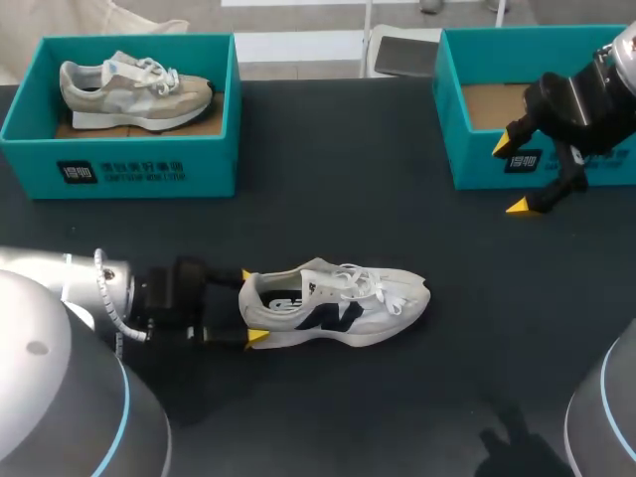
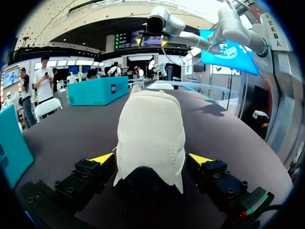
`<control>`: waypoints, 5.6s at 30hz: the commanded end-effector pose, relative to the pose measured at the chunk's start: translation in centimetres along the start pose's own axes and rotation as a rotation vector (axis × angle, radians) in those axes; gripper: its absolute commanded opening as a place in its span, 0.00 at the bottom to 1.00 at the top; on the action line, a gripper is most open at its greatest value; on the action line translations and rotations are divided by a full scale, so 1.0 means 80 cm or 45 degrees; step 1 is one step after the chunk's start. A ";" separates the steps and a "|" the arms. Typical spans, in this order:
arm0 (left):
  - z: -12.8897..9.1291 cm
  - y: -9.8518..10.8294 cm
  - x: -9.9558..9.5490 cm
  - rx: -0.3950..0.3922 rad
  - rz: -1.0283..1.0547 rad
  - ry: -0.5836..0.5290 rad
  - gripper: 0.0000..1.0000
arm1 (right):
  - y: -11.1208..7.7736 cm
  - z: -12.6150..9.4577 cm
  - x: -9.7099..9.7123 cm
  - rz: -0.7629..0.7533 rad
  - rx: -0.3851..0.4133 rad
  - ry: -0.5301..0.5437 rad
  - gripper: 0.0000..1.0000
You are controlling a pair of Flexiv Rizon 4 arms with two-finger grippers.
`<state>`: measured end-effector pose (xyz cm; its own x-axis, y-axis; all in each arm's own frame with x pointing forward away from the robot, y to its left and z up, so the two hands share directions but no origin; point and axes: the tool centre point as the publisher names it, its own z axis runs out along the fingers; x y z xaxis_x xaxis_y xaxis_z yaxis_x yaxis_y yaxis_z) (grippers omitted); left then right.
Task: Take the shoe out of the shoebox, open the shoe tongue, remove and reinsert the insole, then place the shoe into the shoebox
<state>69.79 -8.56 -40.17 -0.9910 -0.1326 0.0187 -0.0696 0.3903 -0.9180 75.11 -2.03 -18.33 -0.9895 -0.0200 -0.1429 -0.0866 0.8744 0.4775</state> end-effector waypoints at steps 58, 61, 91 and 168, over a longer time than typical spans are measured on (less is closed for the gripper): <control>0.030 0.017 -0.006 -0.036 -0.044 0.090 0.00 | 0.073 0.041 -0.014 1.084 0.349 -0.397 1.00; 0.030 0.017 -0.006 -0.036 -0.044 0.090 0.00 | 0.073 0.041 -0.014 1.084 0.349 -0.397 1.00; 0.030 0.017 -0.006 -0.036 -0.044 0.090 0.00 | 0.176 0.259 0.073 1.383 0.473 -0.485 1.00; 0.030 0.017 -0.006 -0.036 -0.044 0.090 0.00 | 0.155 0.245 0.088 1.796 0.804 -0.976 0.00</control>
<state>70.41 -10.03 -42.17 -0.9935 -0.0832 0.0779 -0.1054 0.4094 -0.9063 70.24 18.54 -30.72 -0.0769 0.8948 -0.4397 0.9733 0.1630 0.1614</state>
